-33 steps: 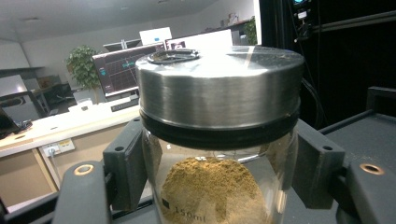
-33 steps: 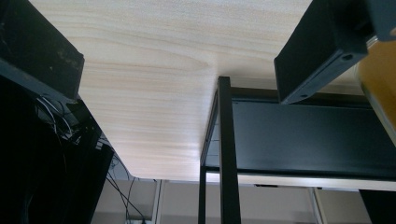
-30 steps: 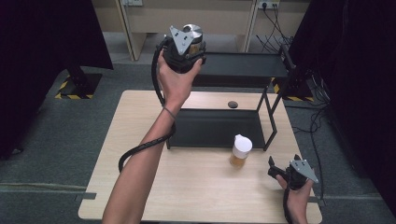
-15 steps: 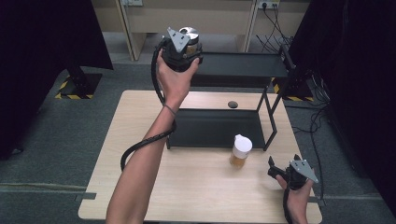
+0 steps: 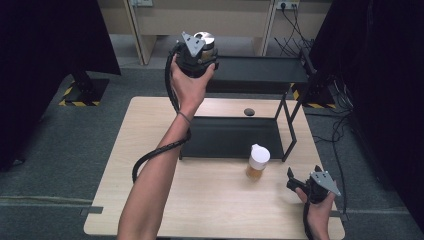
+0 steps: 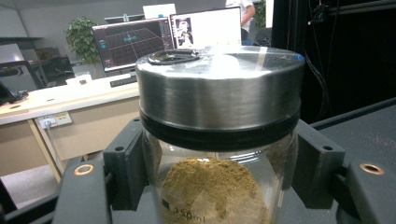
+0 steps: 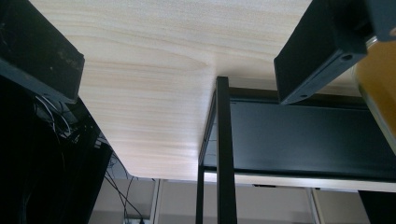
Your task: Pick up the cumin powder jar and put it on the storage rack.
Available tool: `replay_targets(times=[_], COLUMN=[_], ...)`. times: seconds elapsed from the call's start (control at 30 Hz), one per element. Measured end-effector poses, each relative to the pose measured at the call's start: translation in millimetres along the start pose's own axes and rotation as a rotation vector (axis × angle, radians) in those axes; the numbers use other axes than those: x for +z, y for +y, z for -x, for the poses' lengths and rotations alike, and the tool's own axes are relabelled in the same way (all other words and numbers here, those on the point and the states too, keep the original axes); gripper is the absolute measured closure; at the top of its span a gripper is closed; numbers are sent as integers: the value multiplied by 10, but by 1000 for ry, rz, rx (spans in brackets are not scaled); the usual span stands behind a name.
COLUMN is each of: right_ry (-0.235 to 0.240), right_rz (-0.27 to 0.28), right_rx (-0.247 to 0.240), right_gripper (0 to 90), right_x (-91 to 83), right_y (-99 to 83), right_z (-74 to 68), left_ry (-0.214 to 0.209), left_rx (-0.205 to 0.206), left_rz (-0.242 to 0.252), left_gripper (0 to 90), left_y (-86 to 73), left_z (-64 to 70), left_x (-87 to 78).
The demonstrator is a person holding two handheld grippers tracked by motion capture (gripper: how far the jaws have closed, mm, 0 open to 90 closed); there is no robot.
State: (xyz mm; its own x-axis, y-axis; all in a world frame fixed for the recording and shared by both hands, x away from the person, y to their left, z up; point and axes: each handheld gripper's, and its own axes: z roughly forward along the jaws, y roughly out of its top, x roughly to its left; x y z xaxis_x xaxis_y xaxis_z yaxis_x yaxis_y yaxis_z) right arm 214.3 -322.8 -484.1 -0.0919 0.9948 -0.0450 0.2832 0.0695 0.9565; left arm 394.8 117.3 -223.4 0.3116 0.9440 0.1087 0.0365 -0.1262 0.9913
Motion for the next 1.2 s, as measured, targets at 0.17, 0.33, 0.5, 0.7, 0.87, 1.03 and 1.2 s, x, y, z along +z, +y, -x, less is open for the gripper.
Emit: replay_targets(times=[0.17, 0.33, 0.5, 0.7, 0.87, 1.03, 1.2], right_ry=[1, 2, 1, 3, 5, 5, 7], right_rz=[0, 0, 0, -1, -3, -3, -2], right_rx=[-2, -5, -10, -12, -13, -12, -11], right_gripper=[18, 19, 19, 19, 20, 19, 19], right_x=[0, 0, 0, 1, 2, 1, 2], right_y=[0, 0, -1, 3, 6, 5, 4], right_z=[-1, -2, -8, -15, -16, -13, -8], left_ry=[-3, -11, -28, -31, -28, -28, -29], left_rx=[-8, -38, -80, -86, -83, -83, -76], left_rz=[1, 4, 0, 1, -5, -2, 2], left_gripper=[310, 310, 310, 311, 311, 311, 307], left_y=[-15, -37, -37, -46, -30, -37, -46], left_z=[-4, -38, -110, -128, -126, -127, -134], left_x=[14, 16, 17, 16, 20, 19, 21])
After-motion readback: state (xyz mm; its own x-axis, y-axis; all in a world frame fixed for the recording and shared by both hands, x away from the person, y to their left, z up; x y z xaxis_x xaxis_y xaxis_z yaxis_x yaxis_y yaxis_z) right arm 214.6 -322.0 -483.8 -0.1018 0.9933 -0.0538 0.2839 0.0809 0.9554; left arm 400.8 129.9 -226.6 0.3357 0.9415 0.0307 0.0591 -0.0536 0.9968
